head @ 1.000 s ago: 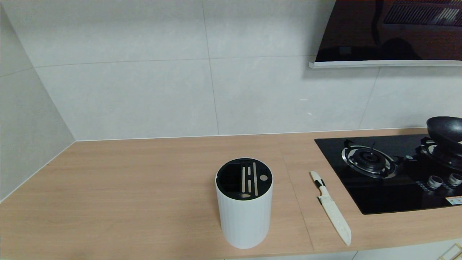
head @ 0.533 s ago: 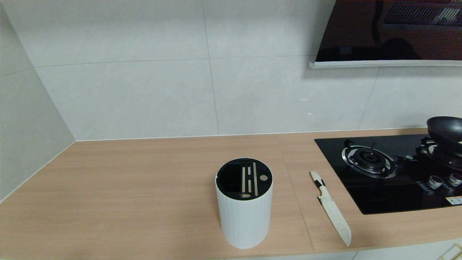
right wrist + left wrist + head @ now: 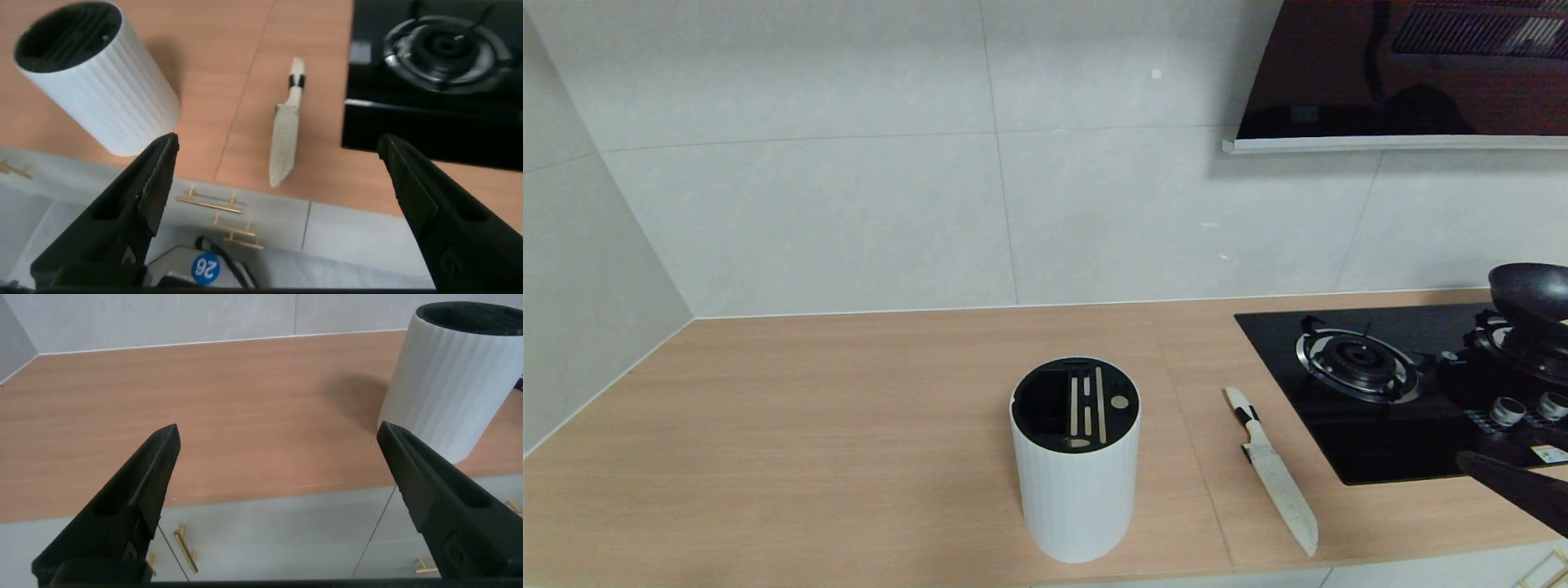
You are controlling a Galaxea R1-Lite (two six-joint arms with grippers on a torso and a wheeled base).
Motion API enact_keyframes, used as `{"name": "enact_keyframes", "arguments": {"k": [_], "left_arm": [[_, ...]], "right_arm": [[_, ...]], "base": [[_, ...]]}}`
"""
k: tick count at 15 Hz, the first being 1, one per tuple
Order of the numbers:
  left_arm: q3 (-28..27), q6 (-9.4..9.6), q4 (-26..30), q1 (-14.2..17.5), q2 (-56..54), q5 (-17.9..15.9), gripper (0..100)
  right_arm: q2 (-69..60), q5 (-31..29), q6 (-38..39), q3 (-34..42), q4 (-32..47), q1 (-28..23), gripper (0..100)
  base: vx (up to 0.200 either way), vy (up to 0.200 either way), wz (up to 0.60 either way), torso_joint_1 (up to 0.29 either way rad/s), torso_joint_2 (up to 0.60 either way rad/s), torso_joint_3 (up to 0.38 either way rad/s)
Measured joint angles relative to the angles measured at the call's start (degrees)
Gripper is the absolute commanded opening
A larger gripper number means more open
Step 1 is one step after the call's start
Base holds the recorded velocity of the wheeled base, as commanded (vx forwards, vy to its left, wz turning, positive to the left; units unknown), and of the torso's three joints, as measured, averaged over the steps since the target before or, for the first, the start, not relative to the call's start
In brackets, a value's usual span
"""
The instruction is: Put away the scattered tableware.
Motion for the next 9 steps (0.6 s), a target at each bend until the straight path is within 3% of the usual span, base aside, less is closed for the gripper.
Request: {"name": "enact_keyframes", "arguments": {"k": [3, 9], "left_arm": [[0.0, -0.02, 0.0, 0.0, 0.0, 0.0, 100], [0.0, 0.0, 0.0, 0.02, 0.0, 0.0, 100]], "right_arm": [[10.86, -0.61, 0.72, -3.36, -7.08, 0.66, 100], [27.17, -10.18, 1.12, -9.79, -8.59, 6.86, 100]], "base": [[0.0, 0.0, 0.0, 0.0, 0.0, 0.0], [0.0, 0.0, 0.0, 0.0, 0.0, 0.0]]}}
